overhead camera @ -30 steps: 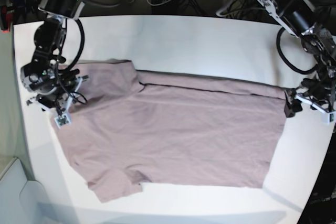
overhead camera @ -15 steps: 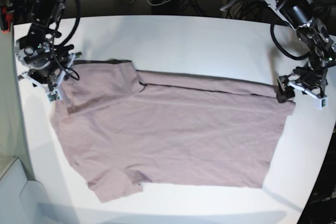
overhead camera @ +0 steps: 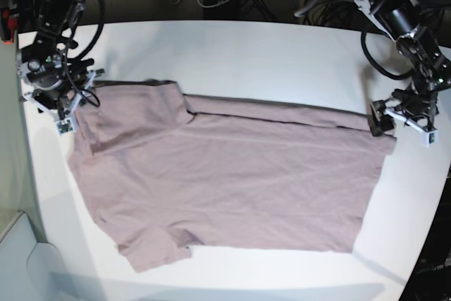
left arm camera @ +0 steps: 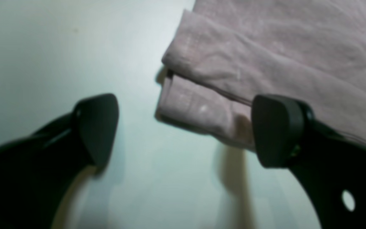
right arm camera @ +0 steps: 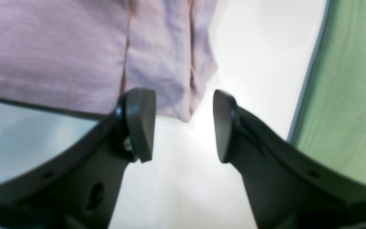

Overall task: Layout the t-shirt on the table in an organized manner, then fold the t-shirt properly
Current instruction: 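Hold the shirt corners with both grippers and adjust the grip, then lift the shirt edge with both grippers and drag it toward the collar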

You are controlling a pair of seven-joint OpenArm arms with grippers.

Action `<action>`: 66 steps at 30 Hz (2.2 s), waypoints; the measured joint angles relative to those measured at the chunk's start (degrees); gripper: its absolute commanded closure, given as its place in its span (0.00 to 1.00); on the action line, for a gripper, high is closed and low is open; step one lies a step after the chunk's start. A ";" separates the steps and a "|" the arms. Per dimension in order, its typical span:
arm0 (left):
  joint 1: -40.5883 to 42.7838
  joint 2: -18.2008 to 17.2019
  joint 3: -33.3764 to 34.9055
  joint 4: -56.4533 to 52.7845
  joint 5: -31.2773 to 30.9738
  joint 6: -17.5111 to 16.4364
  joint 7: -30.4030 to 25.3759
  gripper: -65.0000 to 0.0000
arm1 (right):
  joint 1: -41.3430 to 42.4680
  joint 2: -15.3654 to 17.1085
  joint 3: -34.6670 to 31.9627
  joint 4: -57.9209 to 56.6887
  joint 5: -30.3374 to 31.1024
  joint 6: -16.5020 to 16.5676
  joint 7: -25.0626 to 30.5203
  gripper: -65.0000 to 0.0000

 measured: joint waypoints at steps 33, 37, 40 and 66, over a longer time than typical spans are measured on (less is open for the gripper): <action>0.04 -0.31 4.09 -0.24 0.72 0.20 0.48 1.00 | 1.70 0.20 3.96 0.02 -0.17 -0.02 -0.20 0.55; 0.17 -0.20 4.09 0.13 0.68 0.20 0.50 1.00 | 1.62 0.31 4.13 0.02 -0.17 0.00 -0.22 0.54; 0.17 -0.20 3.87 0.13 0.66 0.20 0.68 1.00 | 1.62 0.31 4.15 0.02 -0.17 0.00 -0.15 0.48; 1.40 -0.26 3.72 0.35 -0.15 0.17 0.48 1.00 | 3.52 1.46 4.17 -13.62 1.07 -0.02 6.29 0.99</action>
